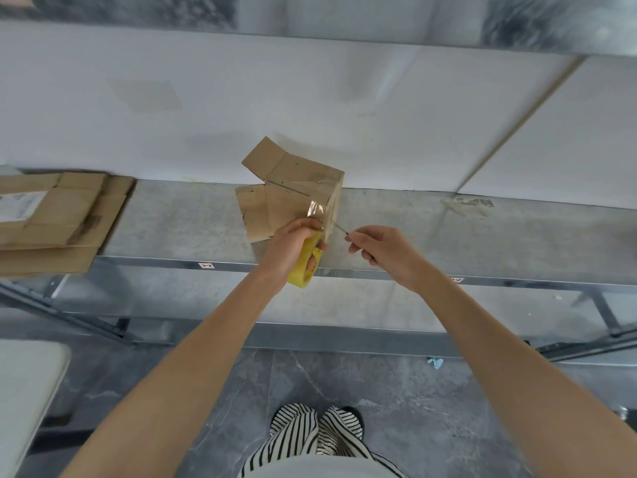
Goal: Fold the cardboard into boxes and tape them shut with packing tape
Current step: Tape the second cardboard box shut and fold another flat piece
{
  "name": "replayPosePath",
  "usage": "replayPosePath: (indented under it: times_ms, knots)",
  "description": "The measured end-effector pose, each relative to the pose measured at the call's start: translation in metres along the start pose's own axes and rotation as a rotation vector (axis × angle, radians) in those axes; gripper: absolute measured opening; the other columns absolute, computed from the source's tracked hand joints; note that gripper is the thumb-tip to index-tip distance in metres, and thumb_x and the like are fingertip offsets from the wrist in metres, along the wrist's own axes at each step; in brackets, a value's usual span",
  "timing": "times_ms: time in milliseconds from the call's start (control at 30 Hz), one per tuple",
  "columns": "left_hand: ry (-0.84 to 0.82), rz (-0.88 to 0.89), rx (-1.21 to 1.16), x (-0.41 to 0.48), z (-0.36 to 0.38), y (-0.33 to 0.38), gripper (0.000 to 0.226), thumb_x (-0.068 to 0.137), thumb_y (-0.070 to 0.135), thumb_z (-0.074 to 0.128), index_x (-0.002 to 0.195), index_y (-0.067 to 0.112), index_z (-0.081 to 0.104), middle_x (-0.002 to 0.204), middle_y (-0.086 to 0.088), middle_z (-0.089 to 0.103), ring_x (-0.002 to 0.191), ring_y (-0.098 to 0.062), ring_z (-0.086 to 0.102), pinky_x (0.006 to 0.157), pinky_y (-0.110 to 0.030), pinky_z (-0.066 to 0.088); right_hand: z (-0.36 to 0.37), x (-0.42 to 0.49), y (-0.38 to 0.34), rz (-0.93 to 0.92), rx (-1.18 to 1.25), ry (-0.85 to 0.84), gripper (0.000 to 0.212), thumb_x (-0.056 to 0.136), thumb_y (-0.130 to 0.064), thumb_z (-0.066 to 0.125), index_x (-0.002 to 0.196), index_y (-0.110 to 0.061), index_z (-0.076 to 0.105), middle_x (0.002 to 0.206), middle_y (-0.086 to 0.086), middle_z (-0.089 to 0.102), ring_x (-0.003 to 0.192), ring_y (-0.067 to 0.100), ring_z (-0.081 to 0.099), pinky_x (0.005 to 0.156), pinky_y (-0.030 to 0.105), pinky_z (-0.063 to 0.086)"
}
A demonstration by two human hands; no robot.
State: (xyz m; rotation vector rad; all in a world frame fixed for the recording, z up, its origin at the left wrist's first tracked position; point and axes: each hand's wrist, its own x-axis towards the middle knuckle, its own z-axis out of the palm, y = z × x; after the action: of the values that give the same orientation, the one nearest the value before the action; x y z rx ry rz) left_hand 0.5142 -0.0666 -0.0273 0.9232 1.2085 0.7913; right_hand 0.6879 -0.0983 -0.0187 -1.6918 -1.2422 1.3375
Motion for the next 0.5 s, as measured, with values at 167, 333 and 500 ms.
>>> replayPosePath:
  times_ms: [167,333,500]
  knots:
    - [-0.011,0.015,0.012,-0.0031,0.0011,0.0002,0.018,0.091,0.008,0.048,0.096,0.013,0.064,0.071,-0.011,0.067,0.040,-0.017,0.043,0.043,-0.023,0.038,0.0046,0.0016,-0.0026,-0.027,-0.184,0.057,0.027,0.094,-0.031,0.055,0.095,-0.008,0.069,0.083,0.011,0.063,0.071,0.022,0.042,0.066,0.033,0.035]
    - [-0.006,0.019,0.053,-0.0042,0.0016,0.0016,0.021,0.091,0.010,0.046,0.101,0.013,0.064,0.074,-0.010,0.067,0.038,-0.013,0.045,0.043,-0.022,0.040,0.0080,0.0026,-0.0075,-0.045,-0.156,0.038,0.030,0.092,-0.034,0.056,0.092,-0.008,0.071,0.080,0.014,0.061,0.068,0.023,0.039,0.063,0.033,0.033]
    - [-0.004,0.016,0.073,-0.0047,0.0012,0.0022,0.022,0.092,0.010,0.046,0.101,0.016,0.065,0.074,-0.008,0.068,0.038,-0.012,0.045,0.044,-0.021,0.042,0.0004,0.0000,-0.0044,-0.036,-0.142,0.038,0.028,0.094,-0.029,0.056,0.089,-0.006,0.070,0.076,0.008,0.061,0.063,0.020,0.040,0.057,0.025,0.033]
